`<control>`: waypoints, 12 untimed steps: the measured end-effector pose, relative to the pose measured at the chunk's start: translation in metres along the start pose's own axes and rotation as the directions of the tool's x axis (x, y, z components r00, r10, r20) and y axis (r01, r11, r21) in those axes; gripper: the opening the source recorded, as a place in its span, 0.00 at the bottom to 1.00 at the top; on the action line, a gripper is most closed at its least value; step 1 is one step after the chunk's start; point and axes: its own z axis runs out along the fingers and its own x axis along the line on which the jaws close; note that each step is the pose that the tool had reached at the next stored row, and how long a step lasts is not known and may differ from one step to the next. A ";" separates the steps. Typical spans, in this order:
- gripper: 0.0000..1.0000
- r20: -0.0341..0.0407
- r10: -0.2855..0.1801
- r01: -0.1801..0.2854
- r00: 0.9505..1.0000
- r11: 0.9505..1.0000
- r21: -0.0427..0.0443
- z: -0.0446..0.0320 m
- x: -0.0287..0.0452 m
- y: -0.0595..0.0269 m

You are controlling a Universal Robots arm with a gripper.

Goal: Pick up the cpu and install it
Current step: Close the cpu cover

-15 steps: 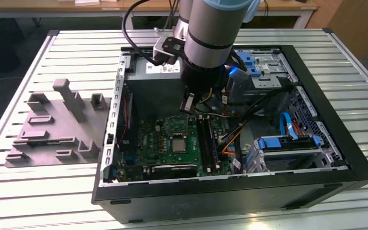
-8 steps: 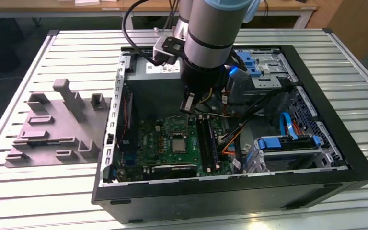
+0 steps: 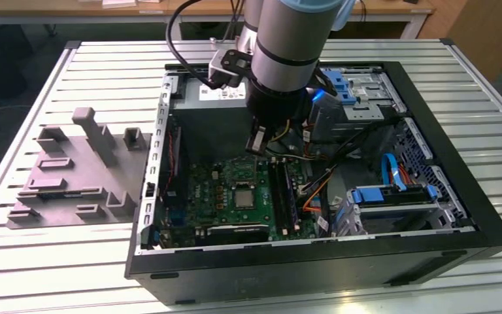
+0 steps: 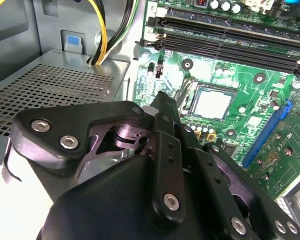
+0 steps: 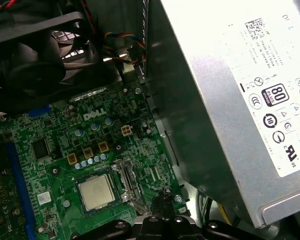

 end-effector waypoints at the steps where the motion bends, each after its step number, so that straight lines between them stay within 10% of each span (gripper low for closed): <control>1: 0.11 0.000 0.000 0.000 1.000 1.000 0.000 -0.0001 0.0000 0.0000; 12: 0.11 0.002 -0.008 0.008 1.000 1.000 -0.002 -0.0010 0.0000 0.0001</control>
